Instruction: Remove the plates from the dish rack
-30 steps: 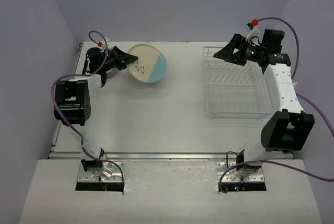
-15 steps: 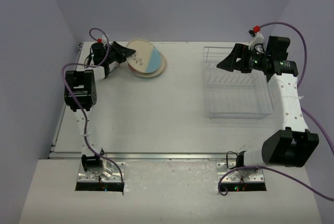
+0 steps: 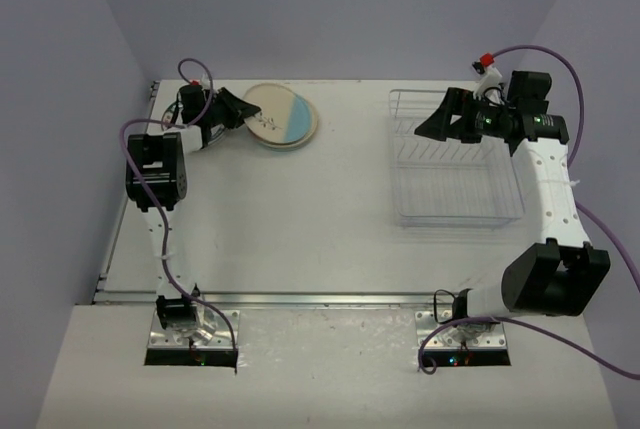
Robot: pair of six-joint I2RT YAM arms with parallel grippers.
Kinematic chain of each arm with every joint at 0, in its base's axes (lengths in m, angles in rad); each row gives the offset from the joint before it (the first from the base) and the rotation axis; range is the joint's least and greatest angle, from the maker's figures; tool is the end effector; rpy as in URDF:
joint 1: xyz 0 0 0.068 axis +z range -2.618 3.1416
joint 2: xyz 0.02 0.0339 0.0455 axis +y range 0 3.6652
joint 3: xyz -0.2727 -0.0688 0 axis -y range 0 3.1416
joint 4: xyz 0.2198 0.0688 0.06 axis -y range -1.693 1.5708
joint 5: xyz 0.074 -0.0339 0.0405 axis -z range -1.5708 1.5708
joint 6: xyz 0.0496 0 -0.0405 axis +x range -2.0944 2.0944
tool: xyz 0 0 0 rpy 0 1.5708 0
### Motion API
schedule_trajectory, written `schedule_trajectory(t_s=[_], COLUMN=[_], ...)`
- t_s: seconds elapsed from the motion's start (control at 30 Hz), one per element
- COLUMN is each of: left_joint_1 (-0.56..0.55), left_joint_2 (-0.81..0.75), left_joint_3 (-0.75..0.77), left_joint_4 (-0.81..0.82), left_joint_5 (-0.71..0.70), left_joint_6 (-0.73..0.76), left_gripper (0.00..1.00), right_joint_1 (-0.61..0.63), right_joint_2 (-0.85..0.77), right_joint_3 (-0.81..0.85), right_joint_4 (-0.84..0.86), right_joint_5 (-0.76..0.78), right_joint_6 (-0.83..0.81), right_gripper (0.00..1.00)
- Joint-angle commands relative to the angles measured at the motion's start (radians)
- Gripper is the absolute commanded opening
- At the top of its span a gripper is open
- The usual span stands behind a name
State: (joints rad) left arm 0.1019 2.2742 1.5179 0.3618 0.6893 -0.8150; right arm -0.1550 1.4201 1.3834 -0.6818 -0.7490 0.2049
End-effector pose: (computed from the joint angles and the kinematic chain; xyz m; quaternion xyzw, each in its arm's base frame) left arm 0.5017 0.0196 0.1711 -0.1784 0.7851 -0.4457 0.3912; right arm 0.2858 -0.0105 0.3624 0.0029 0.8608 0.3426 0.3763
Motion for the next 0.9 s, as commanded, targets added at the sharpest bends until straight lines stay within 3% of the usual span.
schedule_trajectory(t_s=[0.0,0.2,0.37,0.4,0.57,0.63,0.7,0.77,0.87], left_joint_1=[-0.033,-0.058,-0.085,-0.091,-0.176,-0.248,-0.285,-0.299,-0.300], left_joint_2=[-0.045,-0.082,-0.154,-0.171,-0.295,-0.360,-0.397,-0.433,-0.501], left_joint_3=[0.082,0.091,0.088,0.087,0.048,0.025,0.007,-0.017,-0.025], left_joint_4=[-0.167,-0.293,-0.418,-0.431,-0.479,-0.481,-0.480,-0.498,-0.594], left_joint_5=[-0.073,-0.168,-0.302,-0.332,-0.622,-0.864,-0.966,-0.981,-0.843], left_joint_6=[0.189,0.319,0.444,0.482,0.689,0.844,0.955,1.007,1.008], left_gripper=[0.26,0.49,0.95,1.00,1.00,1.00,1.00,1.00,1.00], right_joint_1=[-0.003,-0.003,-0.003,-0.003,-0.003,-0.003,-0.003,-0.003,-0.003], right_joint_2=[0.014,0.026,0.025,0.025,0.034,0.039,0.046,0.053,0.054], right_joint_3=[0.014,0.000,-0.028,-0.034,-0.060,-0.076,-0.087,-0.101,-0.134], right_joint_4=[0.047,0.061,0.091,0.101,0.160,0.206,0.242,0.290,0.363], right_joint_5=[-0.027,0.009,0.025,0.031,0.085,0.135,0.171,0.185,0.172], right_joint_6=[0.022,0.024,0.015,0.015,0.023,0.030,0.038,0.048,0.057], right_gripper=[0.99,0.99,0.99,0.99,0.99,0.99,0.99,0.99,0.99])
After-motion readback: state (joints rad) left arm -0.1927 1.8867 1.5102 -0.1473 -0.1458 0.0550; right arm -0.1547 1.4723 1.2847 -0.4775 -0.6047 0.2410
